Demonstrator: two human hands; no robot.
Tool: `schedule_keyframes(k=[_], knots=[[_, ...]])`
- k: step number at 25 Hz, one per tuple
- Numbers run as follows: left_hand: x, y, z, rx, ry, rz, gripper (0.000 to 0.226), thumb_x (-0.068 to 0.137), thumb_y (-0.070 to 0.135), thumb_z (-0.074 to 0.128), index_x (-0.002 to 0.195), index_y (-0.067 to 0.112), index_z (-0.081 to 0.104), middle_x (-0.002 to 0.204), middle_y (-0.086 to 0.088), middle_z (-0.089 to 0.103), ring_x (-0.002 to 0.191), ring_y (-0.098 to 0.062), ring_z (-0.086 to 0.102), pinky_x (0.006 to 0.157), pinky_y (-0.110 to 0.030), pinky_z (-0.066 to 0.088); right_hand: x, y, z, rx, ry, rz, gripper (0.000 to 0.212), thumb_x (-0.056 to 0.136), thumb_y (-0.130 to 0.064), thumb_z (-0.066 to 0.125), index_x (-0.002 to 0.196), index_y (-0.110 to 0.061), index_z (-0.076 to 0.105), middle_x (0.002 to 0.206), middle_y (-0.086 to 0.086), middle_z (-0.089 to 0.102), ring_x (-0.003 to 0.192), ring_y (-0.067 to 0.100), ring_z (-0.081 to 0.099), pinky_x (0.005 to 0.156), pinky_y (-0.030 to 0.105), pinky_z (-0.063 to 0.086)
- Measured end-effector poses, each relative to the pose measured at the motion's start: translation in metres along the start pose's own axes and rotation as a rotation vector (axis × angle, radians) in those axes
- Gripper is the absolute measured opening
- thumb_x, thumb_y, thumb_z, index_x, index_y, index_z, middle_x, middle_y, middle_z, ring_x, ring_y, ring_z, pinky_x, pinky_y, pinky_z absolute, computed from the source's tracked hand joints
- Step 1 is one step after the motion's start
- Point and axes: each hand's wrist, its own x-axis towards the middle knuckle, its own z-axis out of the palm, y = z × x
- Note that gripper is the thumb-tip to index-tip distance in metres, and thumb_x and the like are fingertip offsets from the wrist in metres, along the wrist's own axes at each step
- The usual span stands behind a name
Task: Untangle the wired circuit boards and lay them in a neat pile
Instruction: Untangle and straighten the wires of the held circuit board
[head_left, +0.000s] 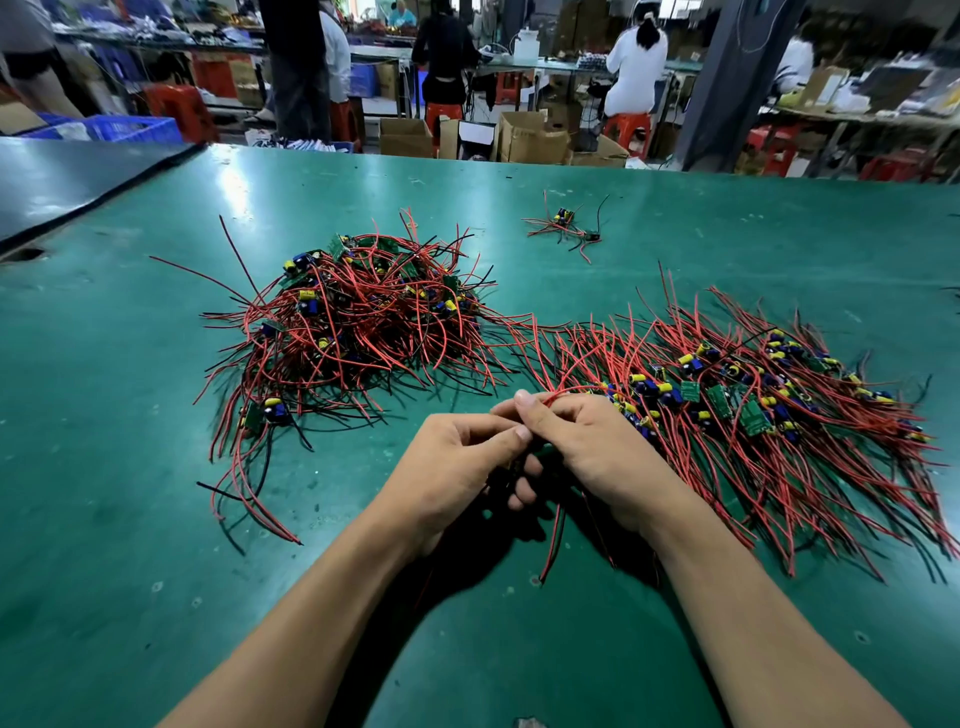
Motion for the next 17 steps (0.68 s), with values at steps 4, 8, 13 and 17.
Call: schedule_keyframes(k=[4,8,13,17], knots=[[-0.002,0.005,-0.002,-0.007,-0.063,-0.024,0.016,0.093,0.008,0.061,0.084,-0.002,0.070,0.066,-0.013,0.065,0.045,-0.016,0.056,0.043,-0.022,0.046,0.003,-0.003,0.000,-0.087,0.188,-0.131,0.032,0.099,-0.037,0.061,0.092,-0.010,0.076,0.073,0.009,0.070,0.052,0.020,0.063,0.048,0.026,0.051],[-0.006,0.009,-0.002,0.040,-0.169,-0.039,0.016,0.090,0.012,0.064,0.079,0.004,0.072,0.067,-0.012,0.066,0.045,-0.016,0.057,0.042,-0.021,0.045,0.004,-0.007,-0.010,-0.210,0.400,-0.239,0.031,0.102,-0.034,0.058,0.087,-0.015,0.077,0.068,0.001,0.072,0.048,0.013,0.061,0.046,0.021,0.049],[-0.007,0.013,-0.007,0.064,-0.231,-0.030,0.015,0.086,0.015,0.066,0.079,0.003,0.072,0.067,-0.012,0.066,0.046,-0.016,0.057,0.043,-0.022,0.045,0.007,-0.004,-0.012,-0.236,0.486,-0.261,0.044,0.101,-0.047,0.054,0.081,-0.014,0.076,0.058,0.011,0.067,0.045,0.022,0.062,0.046,0.026,0.049],[-0.007,0.011,-0.007,0.074,-0.254,-0.061,0.016,0.085,0.016,0.067,0.080,0.003,0.072,0.068,-0.013,0.066,0.046,-0.016,0.057,0.044,-0.022,0.046,0.008,-0.004,-0.011,-0.246,0.580,-0.219,0.058,0.100,-0.054,0.051,0.061,-0.015,0.069,0.046,0.009,0.059,0.037,0.016,0.054,0.042,0.020,0.041]])
